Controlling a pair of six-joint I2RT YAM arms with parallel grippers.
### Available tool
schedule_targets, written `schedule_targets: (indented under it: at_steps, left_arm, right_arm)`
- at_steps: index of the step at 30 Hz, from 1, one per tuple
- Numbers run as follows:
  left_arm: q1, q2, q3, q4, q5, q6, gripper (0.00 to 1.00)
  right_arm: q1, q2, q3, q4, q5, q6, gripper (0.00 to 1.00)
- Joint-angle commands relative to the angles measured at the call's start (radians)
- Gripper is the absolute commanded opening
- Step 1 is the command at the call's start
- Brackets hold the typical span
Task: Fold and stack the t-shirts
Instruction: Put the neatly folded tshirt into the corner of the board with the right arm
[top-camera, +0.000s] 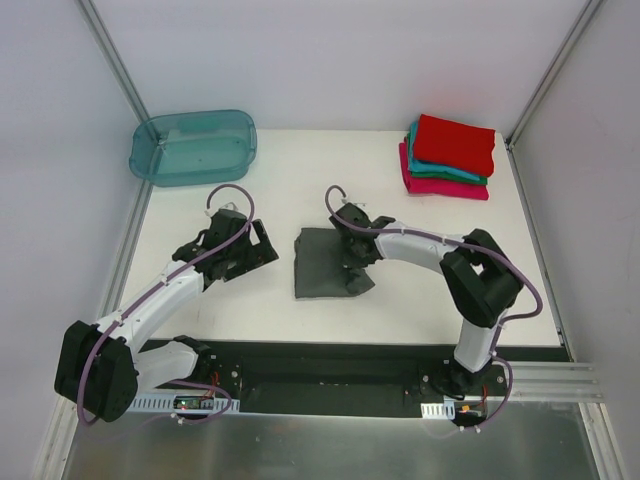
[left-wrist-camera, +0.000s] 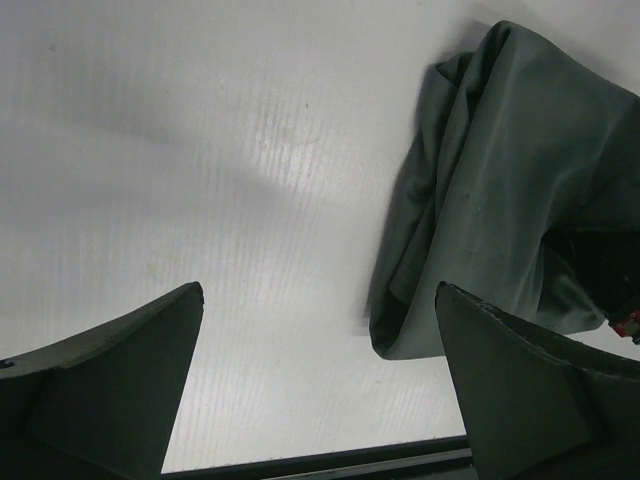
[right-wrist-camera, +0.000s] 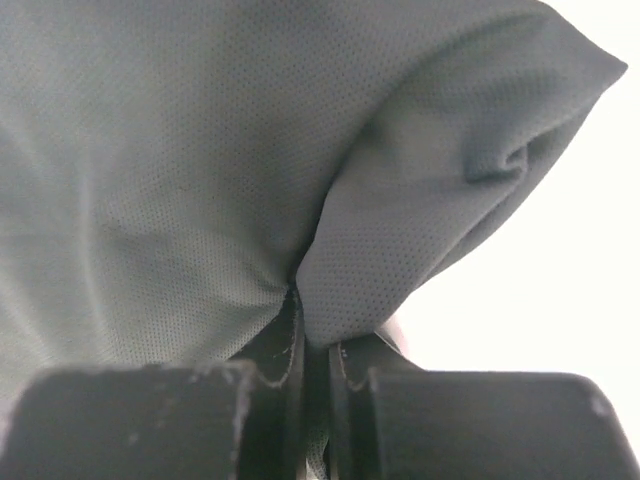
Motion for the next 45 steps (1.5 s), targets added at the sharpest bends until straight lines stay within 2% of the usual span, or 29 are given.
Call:
schedule_targets:
  at_steps: [1,8,13,16,19,27,34,40,45]
  left_arm:
    - [0.017,-0.030,-0.009,-0.013,-0.050,0.005,0.99]
    - [0.034,-0.067,-0.015,-0.037,-0.122,0.009,0.99]
    - [0.040,-0.092,-0.016,-0.054,-0.183,0.005,0.99]
    - [0.043,-0.095,-0.016,-0.059,-0.220,0.009,0.99]
    - [0.050,-0.092,-0.016,-0.066,-0.231,0.008,0.99]
    - [0.058,-0.090,-0.016,-0.073,-0.235,0.010,0.99]
    - [0.064,-0.086,-0.015,-0.079,-0.257,0.013,0.99]
    - [0.074,-0.092,-0.015,-0.088,-0.283,0.004,0.99]
    - [0.081,-0.102,-0.019,-0.096,-0.295,0.001,0.99]
  right_arm:
    - [-0.005,0.072,0.104,-0.108,0.135,-0.222,0.00]
    - [-0.017,0.129,0.336,-0.272,0.428,-0.575,0.00]
    - [-0.068,0.181,0.458,-0.275,0.496,-0.695,0.00]
    - [-0.082,0.205,0.466,-0.178,0.682,-0.730,0.01]
    - [-0.085,0.202,0.381,0.077,0.845,-0.885,0.01]
    - [-0.149,0.273,0.486,0.251,0.883,-1.141,0.01]
    - [-0.189,0.267,0.517,0.452,0.860,-1.368,0.01]
    - [-0.206,0.308,0.643,0.478,0.890,-1.468,0.01]
    - [-0.226,0.389,0.796,0.487,0.973,-1.535,0.01]
